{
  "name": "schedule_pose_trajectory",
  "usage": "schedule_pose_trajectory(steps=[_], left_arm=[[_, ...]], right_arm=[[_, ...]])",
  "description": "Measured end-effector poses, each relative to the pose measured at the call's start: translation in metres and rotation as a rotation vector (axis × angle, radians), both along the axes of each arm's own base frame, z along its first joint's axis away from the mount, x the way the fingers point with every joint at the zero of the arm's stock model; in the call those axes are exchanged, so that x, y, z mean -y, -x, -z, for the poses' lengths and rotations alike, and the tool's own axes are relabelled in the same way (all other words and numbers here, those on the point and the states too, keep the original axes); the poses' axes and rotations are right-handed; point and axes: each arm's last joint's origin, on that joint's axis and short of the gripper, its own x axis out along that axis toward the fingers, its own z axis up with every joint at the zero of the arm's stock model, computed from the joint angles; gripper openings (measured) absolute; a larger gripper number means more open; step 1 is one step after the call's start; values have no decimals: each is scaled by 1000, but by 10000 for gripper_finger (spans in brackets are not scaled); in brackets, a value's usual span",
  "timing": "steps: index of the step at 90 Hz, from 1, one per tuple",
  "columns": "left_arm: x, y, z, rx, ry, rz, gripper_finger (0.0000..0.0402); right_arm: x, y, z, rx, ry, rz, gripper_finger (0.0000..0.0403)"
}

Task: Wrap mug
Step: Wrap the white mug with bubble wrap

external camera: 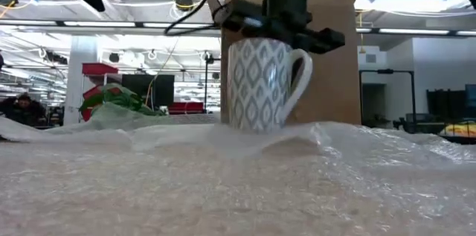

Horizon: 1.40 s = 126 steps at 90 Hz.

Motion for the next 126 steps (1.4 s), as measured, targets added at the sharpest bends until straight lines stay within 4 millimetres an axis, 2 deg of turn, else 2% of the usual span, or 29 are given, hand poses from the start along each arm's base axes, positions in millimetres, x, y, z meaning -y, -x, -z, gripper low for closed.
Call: schedule_pose_trajectory(steps=[6,24,50,55,63,75,90,100,116,126], left_arm=[[1,0,0,4,0,5,164],[4,0,0,1,5,26,164],[12,0,0,13,65,24,164],[13,1,1,5,109,-36,164],[13,9,7,-82,211,-243,163],[12,17,13,-204,241,-405,152],[9,18,31,-214,182,-618,137],[6,14,54,-217,158,-743,135],[1,3,94,-169,236,-920,134],[-5,0,106,-143,260,-984,134]], right_arm=[[-6,-2,10,-34,-13,11,4],[-28,-9,16,-58,-12,13,4],[-33,-8,17,-70,-35,20,43],[-33,-8,17,-69,-39,0,54],[-32,-8,16,-70,-89,-44,76],[-32,-8,10,-33,-100,-96,124],[-32,-11,-15,59,-79,-190,197],[-33,-5,-43,84,-100,-282,232],[-31,26,-107,180,-41,-456,238],[-17,41,-130,223,24,-523,233]])
